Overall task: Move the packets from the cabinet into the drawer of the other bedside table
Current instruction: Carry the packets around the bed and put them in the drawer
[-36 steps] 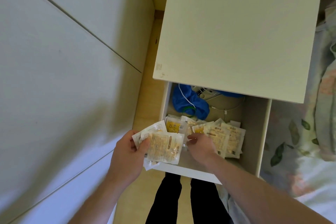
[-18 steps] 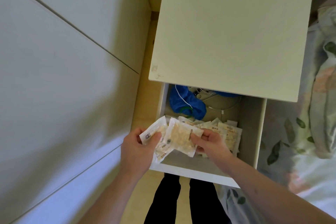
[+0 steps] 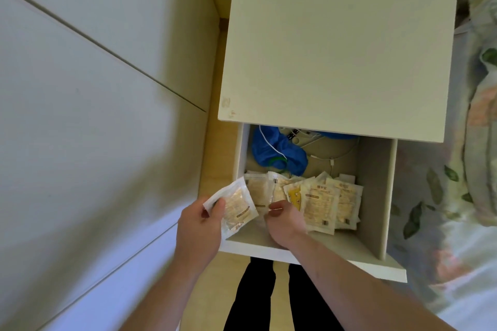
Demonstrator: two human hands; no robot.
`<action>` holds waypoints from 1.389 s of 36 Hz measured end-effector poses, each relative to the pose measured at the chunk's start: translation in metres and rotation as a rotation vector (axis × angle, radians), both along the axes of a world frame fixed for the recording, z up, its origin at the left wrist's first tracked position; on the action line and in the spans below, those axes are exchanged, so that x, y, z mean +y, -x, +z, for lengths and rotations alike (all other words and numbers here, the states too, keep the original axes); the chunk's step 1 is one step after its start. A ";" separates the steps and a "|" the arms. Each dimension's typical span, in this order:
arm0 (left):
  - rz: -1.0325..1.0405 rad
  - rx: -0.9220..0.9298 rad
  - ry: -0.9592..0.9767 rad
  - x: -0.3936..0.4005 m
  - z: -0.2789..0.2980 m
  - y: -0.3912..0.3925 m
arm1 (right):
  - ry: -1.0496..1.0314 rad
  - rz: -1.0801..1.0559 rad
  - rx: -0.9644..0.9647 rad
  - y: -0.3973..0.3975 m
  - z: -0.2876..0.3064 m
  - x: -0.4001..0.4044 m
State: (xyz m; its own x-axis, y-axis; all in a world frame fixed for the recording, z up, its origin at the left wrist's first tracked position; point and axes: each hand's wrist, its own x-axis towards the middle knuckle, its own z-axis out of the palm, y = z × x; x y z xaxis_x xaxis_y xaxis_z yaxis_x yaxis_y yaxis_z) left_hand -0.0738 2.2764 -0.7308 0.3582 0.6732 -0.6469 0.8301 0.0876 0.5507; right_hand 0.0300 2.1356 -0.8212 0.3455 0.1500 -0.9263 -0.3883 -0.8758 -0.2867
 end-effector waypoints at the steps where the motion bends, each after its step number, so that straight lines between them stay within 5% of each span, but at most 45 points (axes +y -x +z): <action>1: -0.049 -0.008 -0.014 0.000 0.000 -0.002 | -0.001 0.001 -0.016 -0.002 0.001 -0.002; 7: -0.486 -0.024 -0.105 -0.002 -0.002 -0.029 | 0.027 0.030 -0.036 -0.030 0.003 -0.038; 15: -1.127 0.216 -0.206 -0.013 -0.017 -0.084 | 0.027 -0.106 -0.065 -0.051 0.000 -0.092; 25: -1.553 0.504 -0.449 -0.020 -0.047 -0.101 | -0.010 -0.131 -0.025 -0.045 0.004 -0.101; 33: -1.595 0.594 -0.607 -0.013 -0.047 -0.099 | -0.027 -0.121 -0.017 -0.046 0.034 -0.100; 38: -1.452 0.525 -0.505 -0.024 -0.014 -0.103 | -0.059 -0.060 -0.115 -0.057 0.079 -0.107; 50: -1.132 0.063 -0.255 -0.077 0.195 -0.100 | -0.109 -0.101 -0.311 -0.062 0.279 -0.145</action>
